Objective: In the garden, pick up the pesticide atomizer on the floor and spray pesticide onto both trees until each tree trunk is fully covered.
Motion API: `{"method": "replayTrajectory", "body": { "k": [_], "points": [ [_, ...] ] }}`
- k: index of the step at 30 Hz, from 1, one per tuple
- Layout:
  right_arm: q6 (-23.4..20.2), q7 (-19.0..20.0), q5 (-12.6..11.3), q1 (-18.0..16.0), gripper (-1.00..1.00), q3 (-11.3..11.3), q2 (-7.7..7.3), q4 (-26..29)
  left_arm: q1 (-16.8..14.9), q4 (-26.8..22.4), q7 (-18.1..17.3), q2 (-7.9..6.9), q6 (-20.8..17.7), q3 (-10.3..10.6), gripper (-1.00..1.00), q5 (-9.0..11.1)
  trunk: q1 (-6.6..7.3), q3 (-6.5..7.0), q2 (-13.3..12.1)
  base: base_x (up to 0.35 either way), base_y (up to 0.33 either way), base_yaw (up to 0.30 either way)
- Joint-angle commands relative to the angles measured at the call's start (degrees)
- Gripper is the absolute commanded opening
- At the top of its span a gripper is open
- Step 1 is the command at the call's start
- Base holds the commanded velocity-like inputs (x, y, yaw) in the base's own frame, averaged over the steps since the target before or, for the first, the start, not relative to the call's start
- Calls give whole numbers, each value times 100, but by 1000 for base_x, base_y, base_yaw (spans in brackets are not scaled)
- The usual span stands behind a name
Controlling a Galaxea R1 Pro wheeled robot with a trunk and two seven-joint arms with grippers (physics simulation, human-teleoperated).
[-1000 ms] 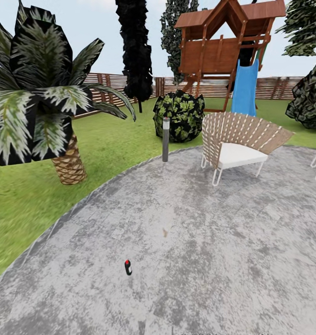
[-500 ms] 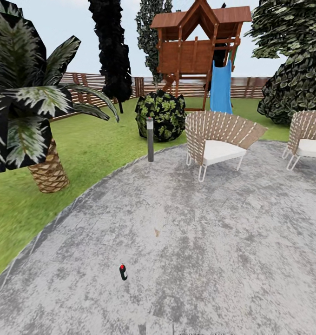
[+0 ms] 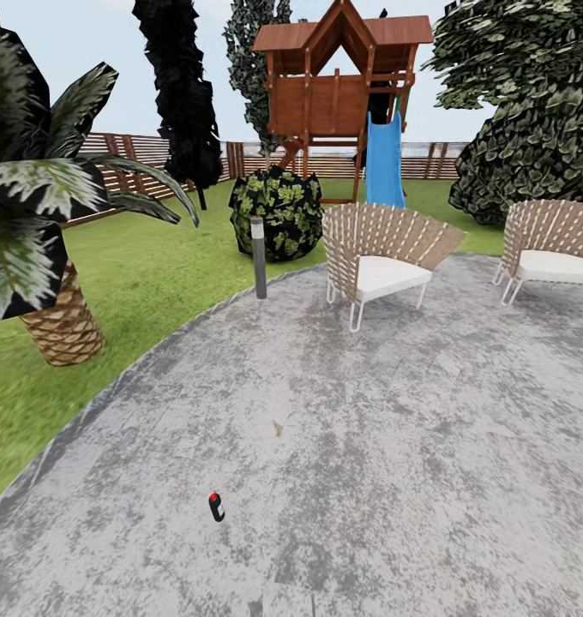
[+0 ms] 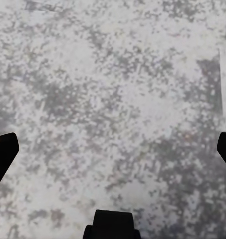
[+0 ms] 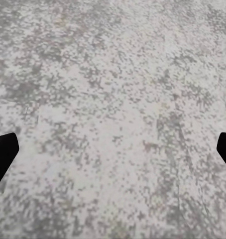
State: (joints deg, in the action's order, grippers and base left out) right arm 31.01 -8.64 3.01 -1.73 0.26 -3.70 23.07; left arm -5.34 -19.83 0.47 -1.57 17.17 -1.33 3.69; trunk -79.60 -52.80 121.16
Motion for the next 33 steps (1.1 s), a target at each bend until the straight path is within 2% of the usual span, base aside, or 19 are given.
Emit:
{"method": "replayTrajectory", "body": {
  "k": [1, 18, 24, 28, 33],
  "points": [
    [10, -32, 33, -3, 100, -1, -6, -4, -3, 4, 2, -10, 20, 9, 100, 37, 1, -5, 2, 0, 0, -9],
    [10, -48, 24, -3, 100, -9, 0, -11, -83, -22, 1, -105, -2, -32, 100, 18, 1, -5, 2, 0, 0, -1],
    [10, -50, 23, -3, 100, -9, 1, -95, -156, -78, 12, -355, -13, -63, 100, 59, 1, -5, 2, 0, 0, 0],
    [10, -56, 17, -3, 100, -21, -5, -265, -402, -49, 14, -390, -45, -68, 100, 75, 1, -5, 2, 0, 0, 0],
    [10, -58, 11, -3, 100, -27, -8, -318, -1036, -12, 14, -369, -83, -62, 100, 78, 1, -5, 2, 0, 0, 0]
  ]
}}
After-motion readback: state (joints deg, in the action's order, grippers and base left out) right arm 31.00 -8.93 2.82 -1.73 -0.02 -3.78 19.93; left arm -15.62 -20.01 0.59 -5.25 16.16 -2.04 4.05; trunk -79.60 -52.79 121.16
